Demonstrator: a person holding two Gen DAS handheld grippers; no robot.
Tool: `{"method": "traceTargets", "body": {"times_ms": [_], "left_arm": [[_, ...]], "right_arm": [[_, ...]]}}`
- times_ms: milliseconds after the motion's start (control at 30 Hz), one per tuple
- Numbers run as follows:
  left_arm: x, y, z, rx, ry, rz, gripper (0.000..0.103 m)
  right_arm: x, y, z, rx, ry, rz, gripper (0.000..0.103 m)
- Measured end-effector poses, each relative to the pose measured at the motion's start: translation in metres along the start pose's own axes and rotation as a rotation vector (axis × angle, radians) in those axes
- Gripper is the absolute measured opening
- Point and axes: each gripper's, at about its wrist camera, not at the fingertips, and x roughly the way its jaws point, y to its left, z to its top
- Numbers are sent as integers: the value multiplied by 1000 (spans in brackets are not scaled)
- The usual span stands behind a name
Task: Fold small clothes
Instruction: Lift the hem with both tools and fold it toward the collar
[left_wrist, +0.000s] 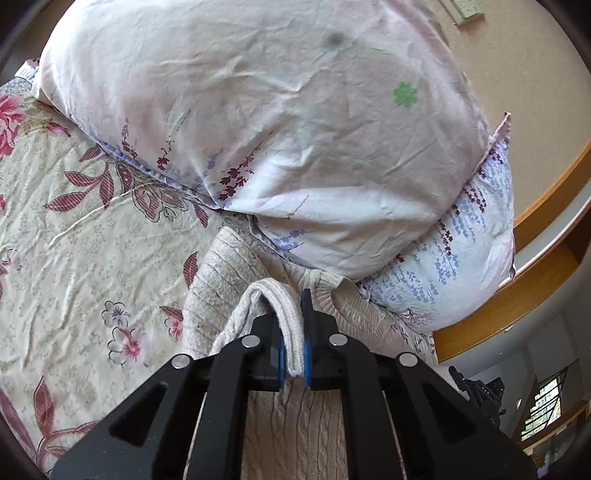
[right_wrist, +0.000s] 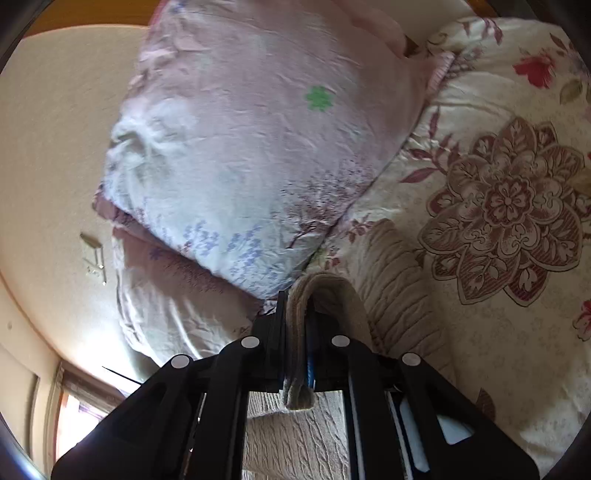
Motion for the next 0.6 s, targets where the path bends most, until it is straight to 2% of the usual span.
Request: {"method": "traceTargets", "body": {"times_ms": [67, 133, 267, 500, 600], "left_arm": [[16, 6, 2, -41, 27, 16, 6], [26, 9, 3, -51, 40, 28, 6], [31, 9, 6, -46, 40, 19, 6], [45, 18, 8, -104, 59, 22, 7], [50, 25, 8, -145, 72, 20, 8]], "right_arm": [[15, -16, 1, 71, 8, -43, 8], [22, -26, 1, 118, 10, -45, 8], [23, -26, 5, 139, 7, -34, 8], [34, -31, 10, 201, 11, -52, 9], [36, -35, 11, 250, 1, -44, 18]]}}
